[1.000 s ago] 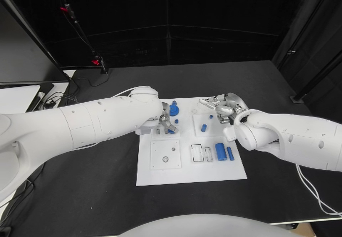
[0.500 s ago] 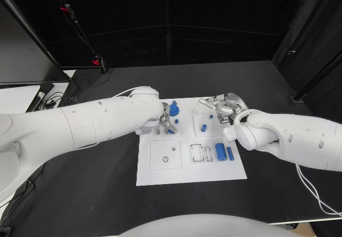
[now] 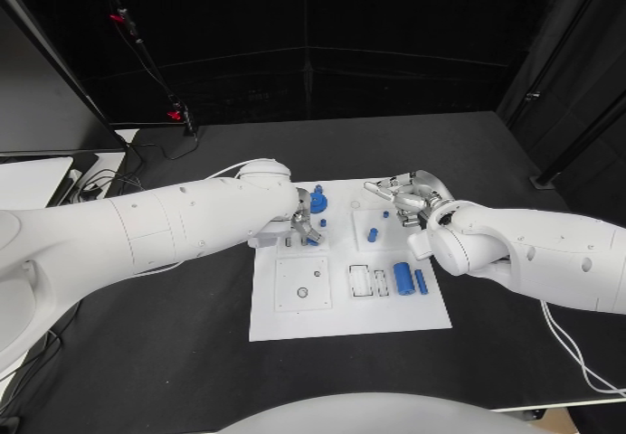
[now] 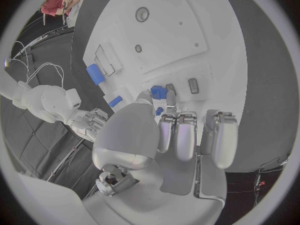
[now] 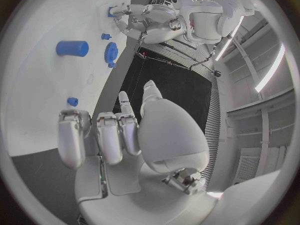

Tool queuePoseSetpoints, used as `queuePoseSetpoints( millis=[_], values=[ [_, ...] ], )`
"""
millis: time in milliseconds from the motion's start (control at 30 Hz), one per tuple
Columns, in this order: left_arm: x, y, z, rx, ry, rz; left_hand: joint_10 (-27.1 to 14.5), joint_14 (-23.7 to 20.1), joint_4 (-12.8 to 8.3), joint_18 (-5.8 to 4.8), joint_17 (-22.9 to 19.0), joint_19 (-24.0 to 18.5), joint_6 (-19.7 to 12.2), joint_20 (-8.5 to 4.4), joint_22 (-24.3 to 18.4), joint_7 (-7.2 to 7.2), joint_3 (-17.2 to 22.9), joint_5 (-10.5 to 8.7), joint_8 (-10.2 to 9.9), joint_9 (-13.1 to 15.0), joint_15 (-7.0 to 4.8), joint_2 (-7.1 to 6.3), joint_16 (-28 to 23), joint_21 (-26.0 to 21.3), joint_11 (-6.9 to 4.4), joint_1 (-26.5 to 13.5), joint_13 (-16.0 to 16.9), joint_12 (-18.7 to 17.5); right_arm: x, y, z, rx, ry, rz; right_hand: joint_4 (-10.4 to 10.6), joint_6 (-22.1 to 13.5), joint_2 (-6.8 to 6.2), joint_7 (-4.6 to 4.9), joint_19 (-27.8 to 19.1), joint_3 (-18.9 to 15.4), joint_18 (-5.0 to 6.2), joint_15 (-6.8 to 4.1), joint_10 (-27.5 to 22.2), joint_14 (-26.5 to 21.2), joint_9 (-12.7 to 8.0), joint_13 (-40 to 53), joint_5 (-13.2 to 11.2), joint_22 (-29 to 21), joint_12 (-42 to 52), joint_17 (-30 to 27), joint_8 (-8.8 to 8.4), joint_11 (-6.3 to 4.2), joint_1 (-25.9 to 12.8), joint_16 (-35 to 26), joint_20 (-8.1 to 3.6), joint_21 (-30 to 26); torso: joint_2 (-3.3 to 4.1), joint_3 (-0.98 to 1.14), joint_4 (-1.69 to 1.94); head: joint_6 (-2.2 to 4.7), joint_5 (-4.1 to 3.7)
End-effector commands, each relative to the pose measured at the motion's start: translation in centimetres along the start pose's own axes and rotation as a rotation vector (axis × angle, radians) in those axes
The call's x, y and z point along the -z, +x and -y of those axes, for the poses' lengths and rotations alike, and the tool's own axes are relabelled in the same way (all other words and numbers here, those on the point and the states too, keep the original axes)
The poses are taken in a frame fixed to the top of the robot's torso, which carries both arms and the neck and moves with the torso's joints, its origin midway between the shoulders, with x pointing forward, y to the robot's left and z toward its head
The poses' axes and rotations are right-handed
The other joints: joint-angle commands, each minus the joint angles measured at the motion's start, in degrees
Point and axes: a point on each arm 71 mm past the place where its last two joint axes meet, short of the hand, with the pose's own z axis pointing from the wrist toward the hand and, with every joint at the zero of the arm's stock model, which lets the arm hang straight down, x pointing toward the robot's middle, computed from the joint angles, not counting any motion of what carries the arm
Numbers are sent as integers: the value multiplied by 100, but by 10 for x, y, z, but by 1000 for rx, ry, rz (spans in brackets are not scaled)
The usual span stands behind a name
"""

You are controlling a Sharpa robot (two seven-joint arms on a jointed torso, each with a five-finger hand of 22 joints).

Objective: Assemble the parts on the task board

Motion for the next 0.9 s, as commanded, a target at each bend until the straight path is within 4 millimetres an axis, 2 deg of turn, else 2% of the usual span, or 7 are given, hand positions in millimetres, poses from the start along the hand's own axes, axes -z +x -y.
queuePoseSetpoints(
  millis=[33, 500, 900],
  values=[
    [0, 0, 1, 4, 20, 14, 595, 601, 10, -37, 1510, 597, -76, 43, 1510, 18, 35, 122, -95, -67, 35, -60, 5, 18, 59, 19, 1507, 20, 0, 0, -1, 1, -6, 3, 5, 39, 57, 7, 248, -38, 92, 44, 606, 595, -9, 1509, 28, 1291, 19, 1510, 36, 40, -14, 14, 38, -29, 6, -1, 0, -2, -1],
    [0, -1, 3, 17, 69, 31, 595, 601, 16, -37, 1510, 597, -166, 94, 1510, 114, 72, 469, -339, -367, 101, -171, 5, 18, 147, -129, 1507, 20, -1, 0, -1, 2, -4, 4, 5, 39, 57, 7, 248, -38, 92, 44, 606, 595, -9, 1509, 28, 1291, 19, 1510, 36, 40, -14, 14, 38, -29, 3, -1, 1, -14, 4],
    [0, 0, 3, 22, 77, 21, 595, 601, 15, -37, 1510, 597, -257, 133, 1510, 180, 83, 502, -509, -584, 150, -205, 5, 18, 206, -209, 1507, 20, -1, -1, -1, 2, -4, 4, 9, 42, 64, 9, 247, -49, 92, 45, 606, 595, -10, 1509, 33, 1291, 19, 1510, 37, 41, -17, 14, 39, -30, 0, 2, 3, -19, -8]
  ],
)
